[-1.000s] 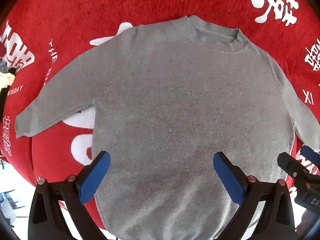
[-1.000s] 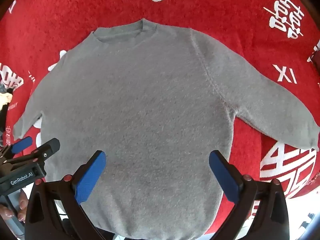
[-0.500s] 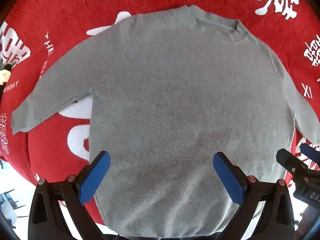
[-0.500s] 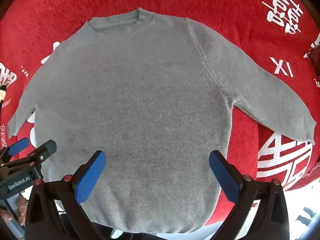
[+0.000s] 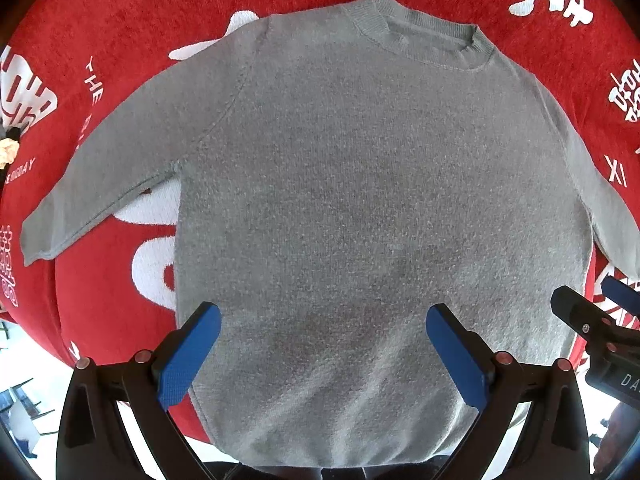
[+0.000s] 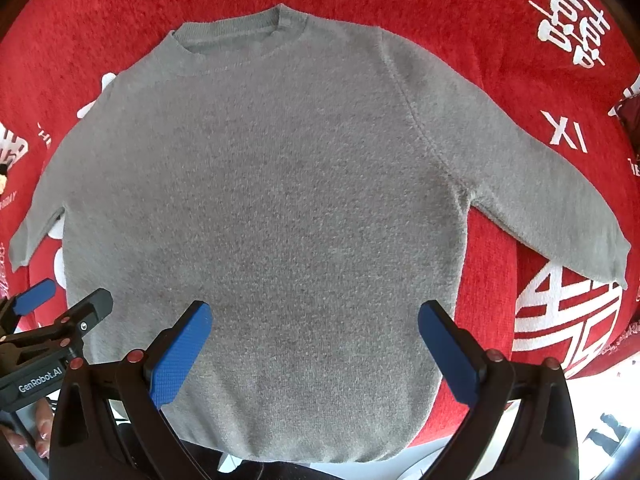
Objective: Fold small clothes
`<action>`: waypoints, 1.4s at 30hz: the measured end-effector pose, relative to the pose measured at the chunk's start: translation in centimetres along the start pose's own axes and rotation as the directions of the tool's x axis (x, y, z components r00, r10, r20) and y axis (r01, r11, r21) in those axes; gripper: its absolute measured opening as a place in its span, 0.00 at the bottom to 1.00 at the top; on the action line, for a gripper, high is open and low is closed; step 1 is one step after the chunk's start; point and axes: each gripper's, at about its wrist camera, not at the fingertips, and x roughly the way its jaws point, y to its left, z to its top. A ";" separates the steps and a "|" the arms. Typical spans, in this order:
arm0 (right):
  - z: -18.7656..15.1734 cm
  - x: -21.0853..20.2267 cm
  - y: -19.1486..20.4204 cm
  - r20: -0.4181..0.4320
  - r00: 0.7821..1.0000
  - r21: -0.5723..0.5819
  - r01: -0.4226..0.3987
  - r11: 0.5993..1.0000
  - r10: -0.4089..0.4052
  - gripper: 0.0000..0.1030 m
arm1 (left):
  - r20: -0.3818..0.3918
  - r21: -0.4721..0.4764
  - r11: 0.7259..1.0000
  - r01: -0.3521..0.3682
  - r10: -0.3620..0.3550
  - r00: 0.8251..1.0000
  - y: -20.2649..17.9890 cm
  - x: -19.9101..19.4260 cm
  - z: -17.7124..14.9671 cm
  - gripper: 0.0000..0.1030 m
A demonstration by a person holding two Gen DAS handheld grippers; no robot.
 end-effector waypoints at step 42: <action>-0.8 -0.1 0.5 -0.002 1.000 -0.006 0.009 1.000 -0.009 1.00 | 0.017 -0.012 1.000 0.018 -0.018 1.000 0.3 -1.2 -1.0 1.00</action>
